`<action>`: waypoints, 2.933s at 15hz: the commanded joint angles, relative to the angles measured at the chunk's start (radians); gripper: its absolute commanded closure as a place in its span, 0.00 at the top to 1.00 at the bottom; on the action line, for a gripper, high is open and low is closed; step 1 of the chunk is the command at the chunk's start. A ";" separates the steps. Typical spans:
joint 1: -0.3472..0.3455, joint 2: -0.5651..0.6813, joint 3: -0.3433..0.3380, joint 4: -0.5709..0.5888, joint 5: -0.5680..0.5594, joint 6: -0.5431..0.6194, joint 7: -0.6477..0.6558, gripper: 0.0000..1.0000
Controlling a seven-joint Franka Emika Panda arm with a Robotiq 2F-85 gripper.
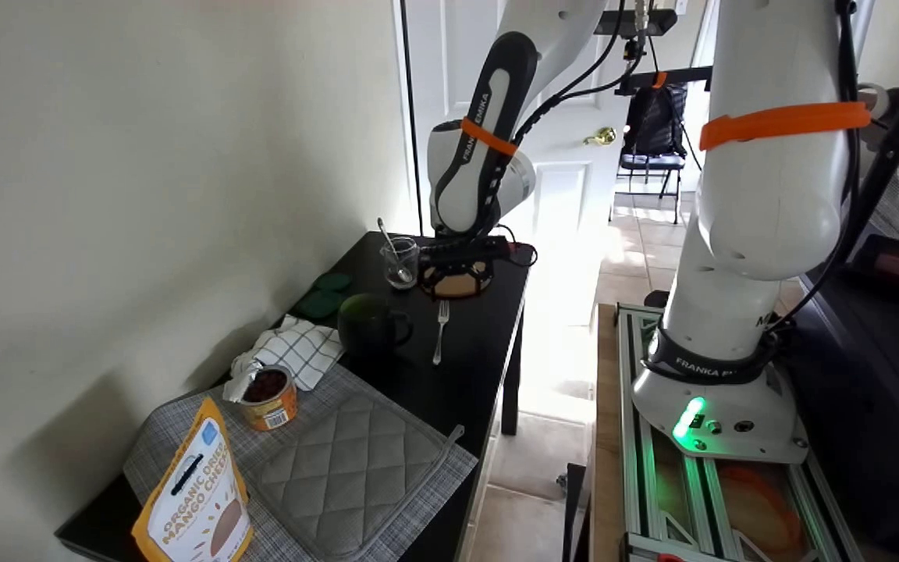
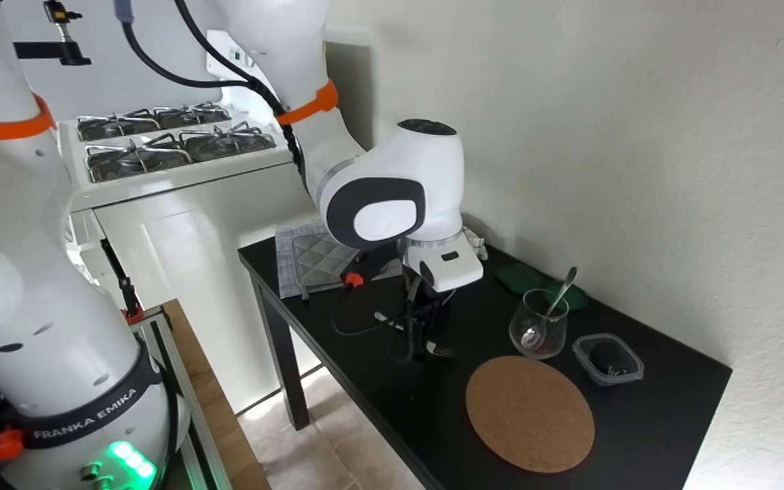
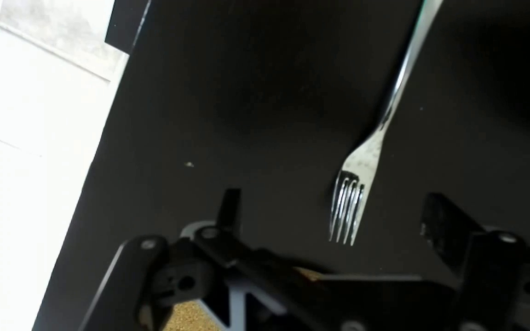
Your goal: Pick up the fork and put it inside the glass cup
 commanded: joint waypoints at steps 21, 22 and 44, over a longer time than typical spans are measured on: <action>0.121 0.089 -0.023 0.096 0.186 -0.140 0.135 1.00; 0.123 0.102 -0.024 0.106 0.187 -0.138 0.144 1.00; 0.227 0.234 -0.083 0.216 0.157 -0.189 0.298 0.00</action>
